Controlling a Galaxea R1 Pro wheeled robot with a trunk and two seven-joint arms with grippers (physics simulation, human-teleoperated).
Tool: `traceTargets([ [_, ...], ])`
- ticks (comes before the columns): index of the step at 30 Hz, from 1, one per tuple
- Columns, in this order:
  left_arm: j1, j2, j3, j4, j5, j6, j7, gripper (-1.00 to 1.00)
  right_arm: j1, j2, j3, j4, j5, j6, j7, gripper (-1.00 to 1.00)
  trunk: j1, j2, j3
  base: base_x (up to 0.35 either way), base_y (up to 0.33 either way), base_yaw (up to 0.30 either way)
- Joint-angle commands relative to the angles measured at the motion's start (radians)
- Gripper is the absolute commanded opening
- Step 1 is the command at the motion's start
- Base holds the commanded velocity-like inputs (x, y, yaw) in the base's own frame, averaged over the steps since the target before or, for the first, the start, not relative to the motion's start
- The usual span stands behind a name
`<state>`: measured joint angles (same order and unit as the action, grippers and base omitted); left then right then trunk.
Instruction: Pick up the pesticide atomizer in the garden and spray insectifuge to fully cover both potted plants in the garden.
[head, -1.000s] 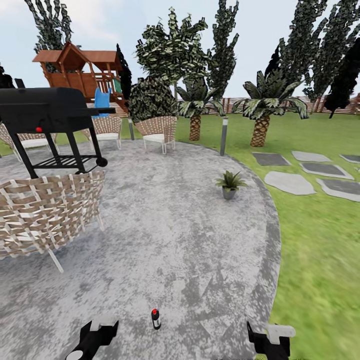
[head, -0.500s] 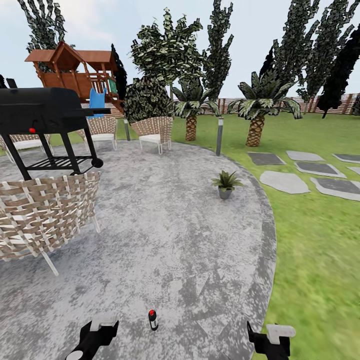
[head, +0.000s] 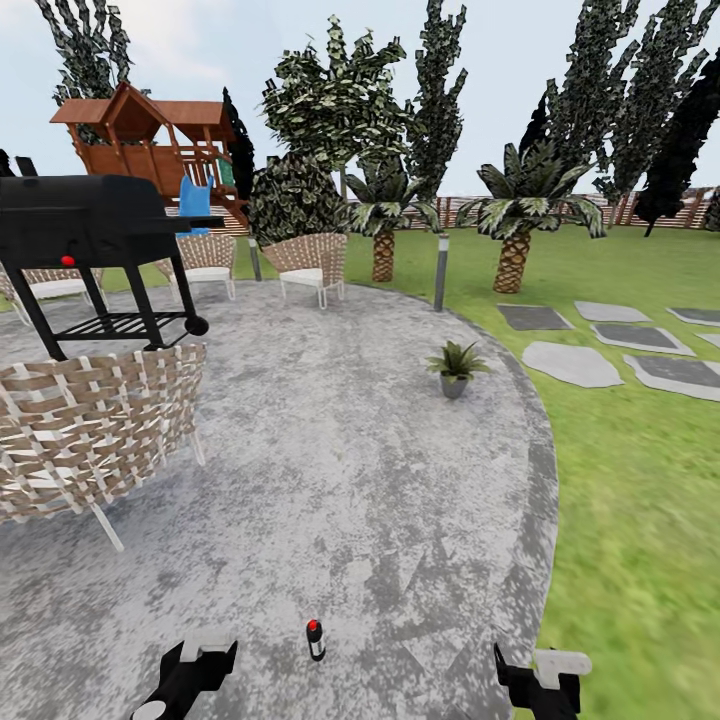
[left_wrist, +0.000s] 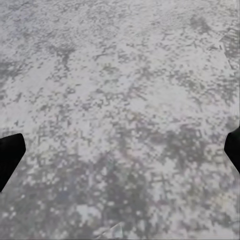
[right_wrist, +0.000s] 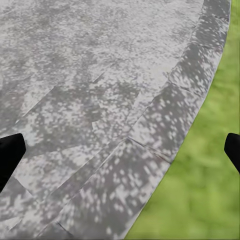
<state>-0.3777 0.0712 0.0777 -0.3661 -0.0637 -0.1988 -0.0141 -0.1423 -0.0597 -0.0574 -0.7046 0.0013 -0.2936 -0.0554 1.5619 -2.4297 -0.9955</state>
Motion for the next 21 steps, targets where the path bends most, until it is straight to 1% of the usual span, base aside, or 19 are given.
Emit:
traceTargets([
  [1, -0.001, -0.001, 0.005, 0.001, -0.007, -0.004, -0.001, 1.0, 0.0, 0.0, 0.001, 0.001, 0.0, -0.003, -0.003, 1.0, 0.0, 0.0, -0.001, 0.0, 0.111, 0.0],
  [9, -0.001, -0.001, 0.005, 0.001, -0.007, -0.004, -0.001, 1.0, 0.0, 0.0, 0.001, 0.001, 0.0, -0.003, -0.003, 1.0, 0.0, 0.0, -0.001, 0.0, 0.024, -0.019],
  [16, 0.0, -0.001, 0.006, 0.001, -0.007, -0.004, -0.001, 1.0, 0.0, 0.0, 0.001, 0.0, 0.0, -0.002, -0.003, 1.0, 0.0, 0.0, -0.001, 0.023, 0.02, -0.218],
  [21, 0.0, -0.001, 0.005, 0.001, -0.007, -0.004, -0.001, 1.0, 0.0, 0.0, 0.001, -0.001, 0.0, -0.003, -0.003, 1.0, 0.0, 0.0, -0.001, 0.038, 0.032, -0.045],
])
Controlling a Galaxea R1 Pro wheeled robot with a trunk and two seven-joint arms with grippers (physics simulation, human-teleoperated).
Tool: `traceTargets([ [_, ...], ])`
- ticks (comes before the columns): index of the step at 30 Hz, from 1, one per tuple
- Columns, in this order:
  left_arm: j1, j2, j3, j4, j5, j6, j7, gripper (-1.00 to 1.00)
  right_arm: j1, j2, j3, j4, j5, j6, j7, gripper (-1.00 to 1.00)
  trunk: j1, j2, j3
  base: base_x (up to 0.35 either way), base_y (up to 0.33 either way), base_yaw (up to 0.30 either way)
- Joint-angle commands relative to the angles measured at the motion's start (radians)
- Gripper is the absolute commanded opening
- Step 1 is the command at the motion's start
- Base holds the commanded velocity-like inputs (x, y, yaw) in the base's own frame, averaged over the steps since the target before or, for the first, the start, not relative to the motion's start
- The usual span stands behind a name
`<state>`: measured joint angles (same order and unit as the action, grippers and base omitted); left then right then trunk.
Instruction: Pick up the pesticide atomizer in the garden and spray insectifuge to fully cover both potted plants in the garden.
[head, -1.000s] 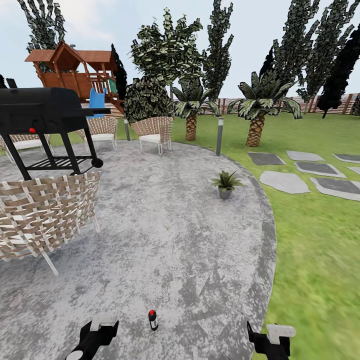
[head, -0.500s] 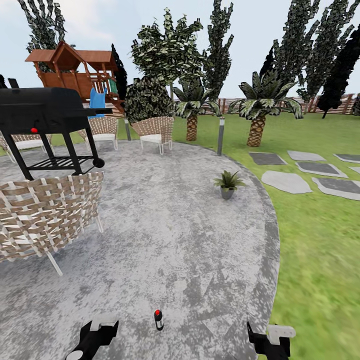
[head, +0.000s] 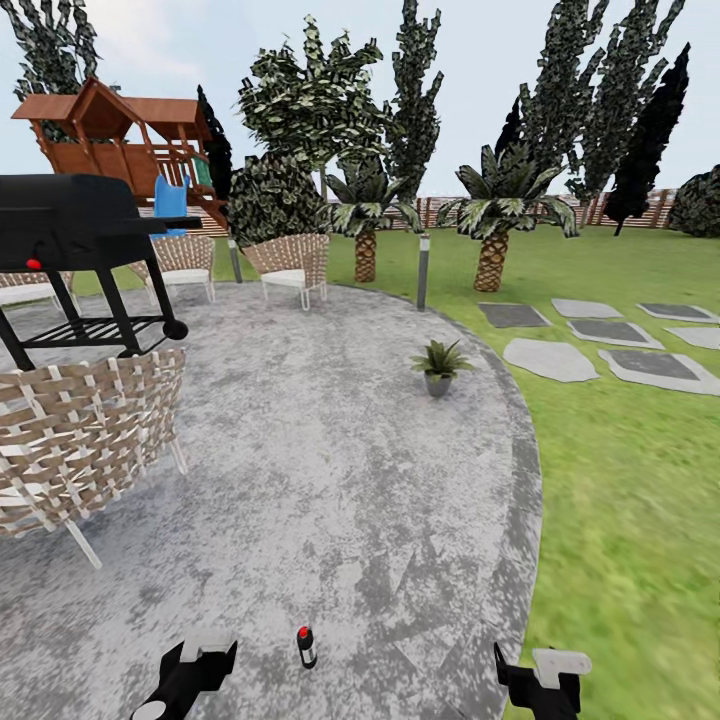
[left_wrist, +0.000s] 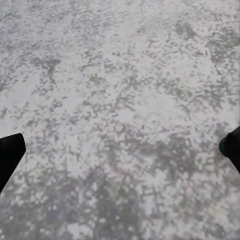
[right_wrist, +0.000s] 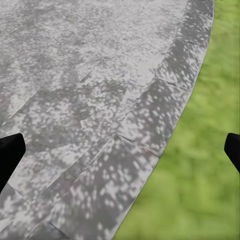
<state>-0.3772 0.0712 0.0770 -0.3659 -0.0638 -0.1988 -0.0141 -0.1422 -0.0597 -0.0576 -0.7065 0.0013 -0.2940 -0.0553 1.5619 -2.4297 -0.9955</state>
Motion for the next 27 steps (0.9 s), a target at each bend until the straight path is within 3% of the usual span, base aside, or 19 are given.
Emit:
traceTargets([
  [1, 0.0, -0.001, 0.006, 0.001, -0.007, -0.004, -0.001, 1.0, 0.0, 0.0, 0.001, 0.001, 0.0, -0.003, -0.003, 1.0, 0.0, 0.0, -0.001, 0.001, 0.001, -0.001],
  [15, -0.001, -0.001, 0.007, 0.0, -0.007, -0.004, -0.001, 1.0, 0.0, 0.0, 0.001, 0.001, 0.0, -0.002, -0.003, 1.0, 0.0, 0.0, -0.001, 0.062, 0.024, -0.009],
  [27, 0.0, -0.001, 0.006, 0.001, -0.007, -0.004, -0.001, 1.0, 0.0, 0.0, 0.001, 0.005, 0.0, -0.002, -0.003, 1.0, 0.0, 0.0, -0.001, 0.001, 0.001, -0.233],
])
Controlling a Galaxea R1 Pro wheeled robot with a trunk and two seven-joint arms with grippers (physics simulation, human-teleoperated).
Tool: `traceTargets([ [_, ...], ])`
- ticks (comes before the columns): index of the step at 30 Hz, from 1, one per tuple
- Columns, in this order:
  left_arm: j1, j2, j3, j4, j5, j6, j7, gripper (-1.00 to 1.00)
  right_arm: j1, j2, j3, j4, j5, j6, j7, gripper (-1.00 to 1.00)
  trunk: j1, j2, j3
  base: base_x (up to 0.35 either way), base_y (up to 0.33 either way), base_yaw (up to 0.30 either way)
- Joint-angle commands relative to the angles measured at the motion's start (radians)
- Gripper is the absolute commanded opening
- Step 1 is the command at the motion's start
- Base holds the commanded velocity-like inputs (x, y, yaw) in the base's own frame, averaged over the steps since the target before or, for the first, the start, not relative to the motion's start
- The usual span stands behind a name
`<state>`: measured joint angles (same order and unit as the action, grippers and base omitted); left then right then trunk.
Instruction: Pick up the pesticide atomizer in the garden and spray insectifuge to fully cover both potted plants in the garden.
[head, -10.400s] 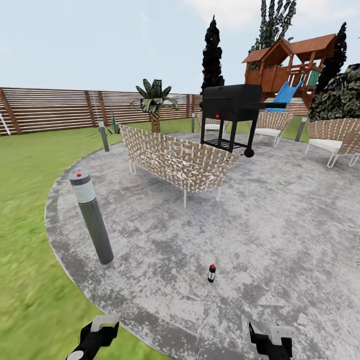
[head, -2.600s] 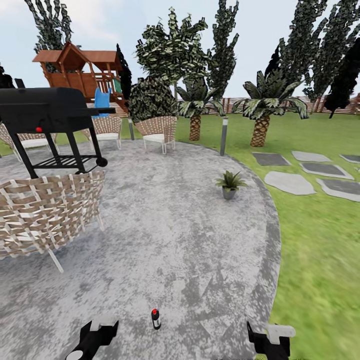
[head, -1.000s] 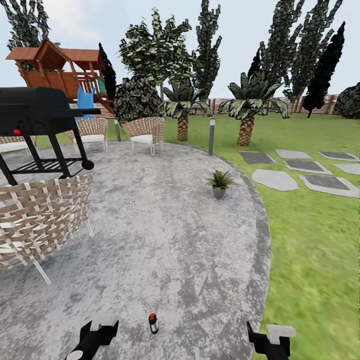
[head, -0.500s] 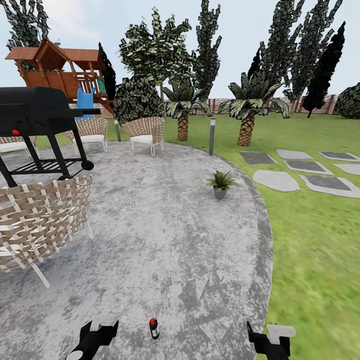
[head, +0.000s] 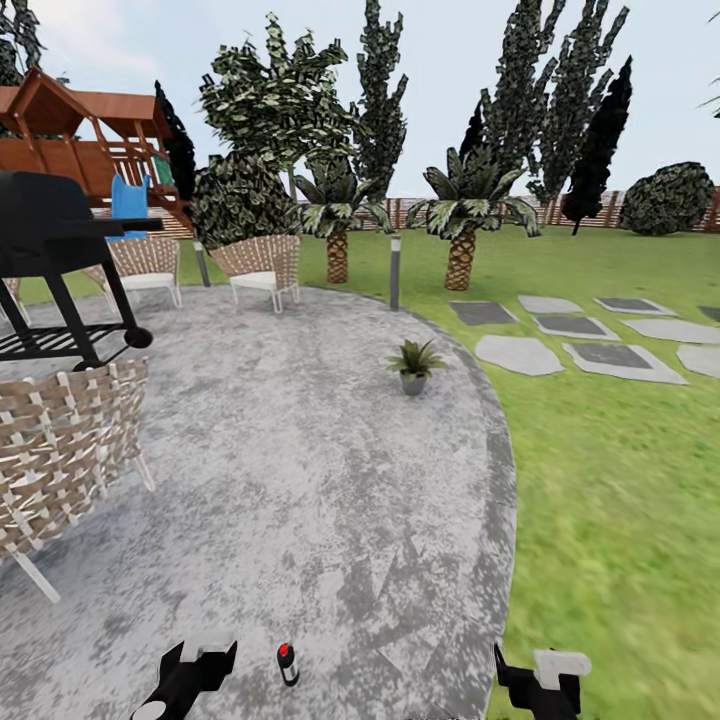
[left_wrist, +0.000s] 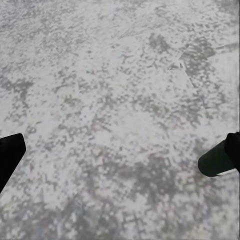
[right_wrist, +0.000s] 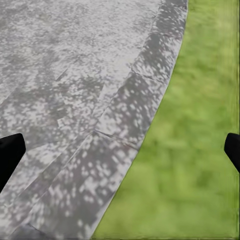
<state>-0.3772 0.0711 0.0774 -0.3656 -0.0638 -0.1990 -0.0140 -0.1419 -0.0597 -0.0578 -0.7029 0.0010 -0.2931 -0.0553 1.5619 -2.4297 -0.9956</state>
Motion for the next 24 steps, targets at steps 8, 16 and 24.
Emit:
traceTargets([
  [8, -0.001, -0.001, 0.006, 0.0, -0.005, -0.004, -0.002, 1.0, -0.001, 0.0, 0.001, 0.0, 0.0, -0.003, -0.003, 1.0, 0.0, 0.0, -0.001, 0.0, 0.184, -0.262],
  [16, 0.0, -0.001, 0.005, -0.002, -0.006, -0.004, -0.001, 1.0, -0.001, 0.0, 0.001, -0.001, 0.0, -0.003, -0.003, 1.0, 0.0, 0.0, -0.001, 0.0, 0.095, -0.263],
  [24, 0.0, -0.001, 0.005, -0.003, -0.007, -0.004, -0.001, 1.0, -0.001, 0.0, 0.001, -0.001, 0.0, -0.003, -0.003, 1.0, 0.0, 0.0, -0.001, 0.0, 0.002, -0.263],
])
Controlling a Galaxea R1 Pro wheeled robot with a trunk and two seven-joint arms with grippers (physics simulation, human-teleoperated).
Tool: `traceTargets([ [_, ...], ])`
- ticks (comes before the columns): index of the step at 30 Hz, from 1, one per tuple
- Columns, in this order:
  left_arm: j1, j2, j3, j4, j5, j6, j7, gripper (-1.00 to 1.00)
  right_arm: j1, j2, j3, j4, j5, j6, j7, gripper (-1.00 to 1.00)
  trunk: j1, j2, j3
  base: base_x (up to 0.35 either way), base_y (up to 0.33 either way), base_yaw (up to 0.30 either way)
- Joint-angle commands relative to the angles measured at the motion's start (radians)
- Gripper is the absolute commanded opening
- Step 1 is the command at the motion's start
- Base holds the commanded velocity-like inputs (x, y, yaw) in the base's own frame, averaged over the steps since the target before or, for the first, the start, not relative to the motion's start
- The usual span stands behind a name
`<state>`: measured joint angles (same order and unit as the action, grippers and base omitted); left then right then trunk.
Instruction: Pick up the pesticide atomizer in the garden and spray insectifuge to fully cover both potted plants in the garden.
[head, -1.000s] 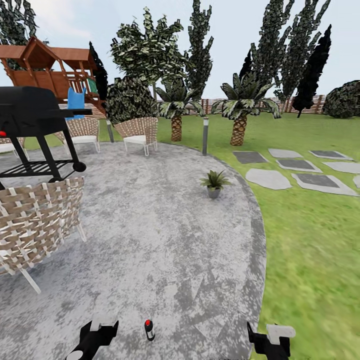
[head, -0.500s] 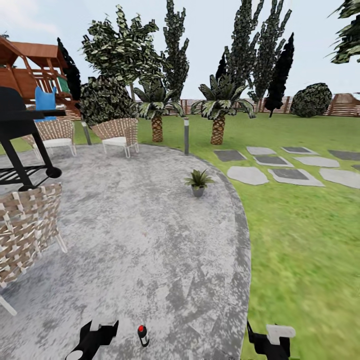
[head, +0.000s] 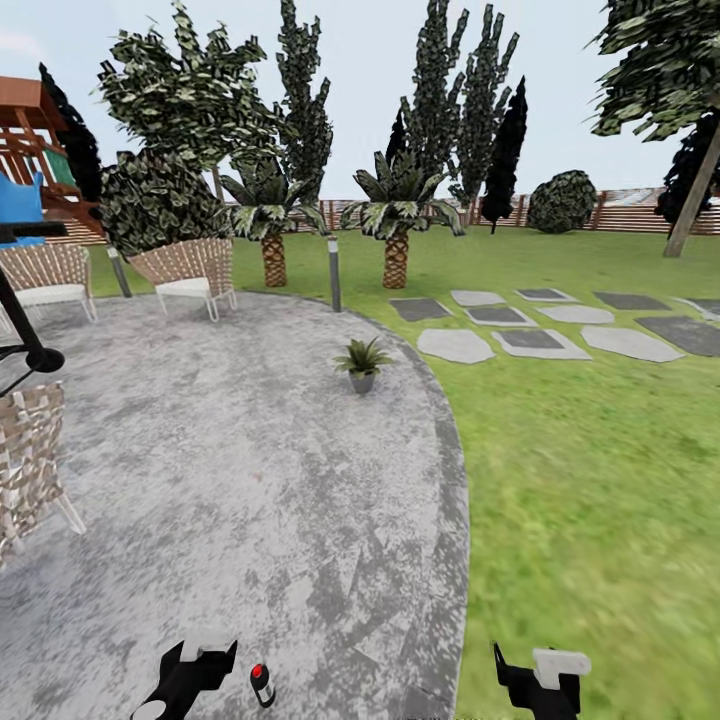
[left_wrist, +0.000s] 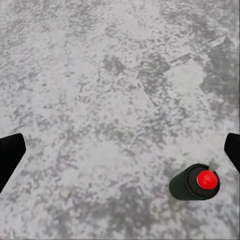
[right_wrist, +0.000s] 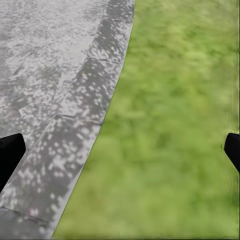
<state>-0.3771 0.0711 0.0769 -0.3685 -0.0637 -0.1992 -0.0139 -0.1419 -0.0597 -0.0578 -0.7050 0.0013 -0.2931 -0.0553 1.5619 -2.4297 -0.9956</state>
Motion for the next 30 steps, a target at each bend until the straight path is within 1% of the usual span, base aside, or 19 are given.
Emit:
traceTargets([
  [1, 0.0, -0.001, 0.006, 0.0, -0.007, -0.003, -0.001, 1.0, -0.001, 0.0, 0.001, 0.001, 0.0, -0.003, -0.003, 1.0, 0.0, 0.0, -0.001, 0.0, 0.0, -0.263],
  [6, 0.0, -0.001, 0.006, 0.0, -0.007, -0.003, -0.002, 1.0, -0.001, 0.0, 0.001, 0.0, 0.0, -0.003, -0.003, 1.0, 0.0, 0.0, -0.001, 0.0, 0.0, -0.251],
  [9, 0.0, -0.001, 0.006, 0.0, -0.007, -0.003, -0.001, 1.0, -0.001, 0.0, 0.001, -0.001, -0.001, -0.003, -0.003, 1.0, 0.0, 0.0, -0.001, 0.0, 0.0, -0.077],
  [30, 0.0, 0.002, 0.006, 0.0, -0.007, -0.003, -0.002, 1.0, -0.001, 0.0, 0.001, 0.004, -0.001, -0.003, -0.003, 1.0, 0.0, 0.0, -0.001, 0.0, 0.0, -0.004],
])
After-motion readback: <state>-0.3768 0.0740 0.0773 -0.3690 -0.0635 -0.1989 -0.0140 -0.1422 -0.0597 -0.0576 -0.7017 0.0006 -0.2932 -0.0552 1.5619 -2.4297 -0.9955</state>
